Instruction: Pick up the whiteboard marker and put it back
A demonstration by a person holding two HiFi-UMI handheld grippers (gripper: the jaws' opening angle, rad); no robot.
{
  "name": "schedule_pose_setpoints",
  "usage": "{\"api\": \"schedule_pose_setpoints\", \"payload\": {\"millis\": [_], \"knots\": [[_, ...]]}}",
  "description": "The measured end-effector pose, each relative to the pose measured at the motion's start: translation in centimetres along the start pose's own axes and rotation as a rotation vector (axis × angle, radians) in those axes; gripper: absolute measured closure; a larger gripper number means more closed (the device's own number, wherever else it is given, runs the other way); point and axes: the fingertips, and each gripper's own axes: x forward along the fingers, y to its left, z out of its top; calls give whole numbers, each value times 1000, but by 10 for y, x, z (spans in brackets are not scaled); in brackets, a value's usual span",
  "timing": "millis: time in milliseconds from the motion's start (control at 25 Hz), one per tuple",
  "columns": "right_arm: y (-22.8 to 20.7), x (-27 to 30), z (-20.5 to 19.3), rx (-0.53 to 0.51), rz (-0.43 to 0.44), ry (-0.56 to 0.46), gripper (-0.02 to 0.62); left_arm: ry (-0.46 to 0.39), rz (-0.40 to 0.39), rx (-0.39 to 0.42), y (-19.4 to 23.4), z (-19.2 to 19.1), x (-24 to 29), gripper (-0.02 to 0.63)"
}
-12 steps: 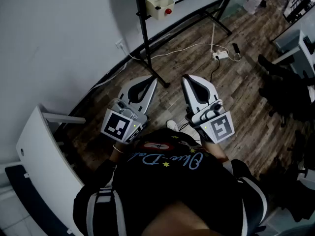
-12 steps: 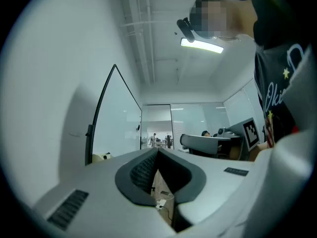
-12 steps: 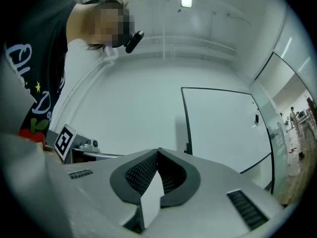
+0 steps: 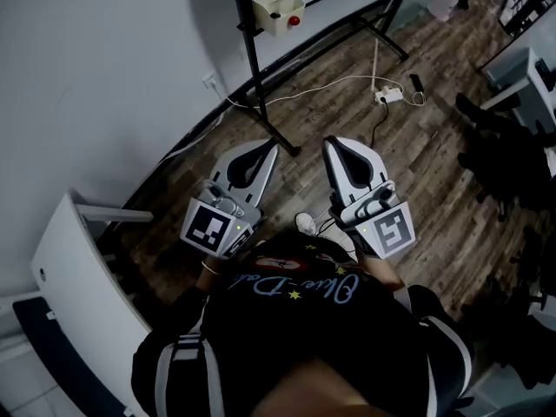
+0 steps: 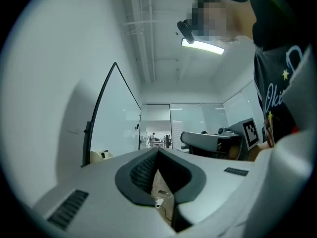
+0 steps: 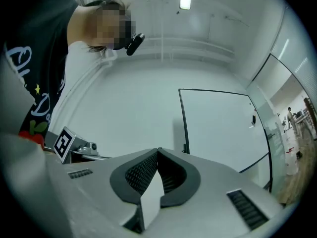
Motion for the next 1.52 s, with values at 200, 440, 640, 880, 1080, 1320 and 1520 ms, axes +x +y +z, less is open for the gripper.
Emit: {"api": "schedule_pose_setpoints", "payload": {"millis": [200, 440, 640, 880, 1080, 1320, 1520], "knots": [[-9, -5, -4, 7, 14, -4, 561, 24, 12, 9, -3, -6, 6, 606], [-33, -11, -1, -29, 32, -3, 561, -19, 36, 47, -5, 0, 29, 606], [-66, -22, 1, -27, 26, -22, 561, 52, 10, 54, -21, -7, 65, 606], [-102, -33, -2, -14, 58, -5, 560, 12, 7, 39, -35, -6, 108, 606], [-126, -42, 0, -1, 94, -1, 560, 35, 55, 30, -44, -11, 125, 606], [-134, -42, -7, 26, 116, -1, 560, 54, 84, 40, -47, -13, 127, 606], [-133, -39, -10, 43, 135, -3, 560, 68, 126, 35, -39, -16, 121, 606]]}}
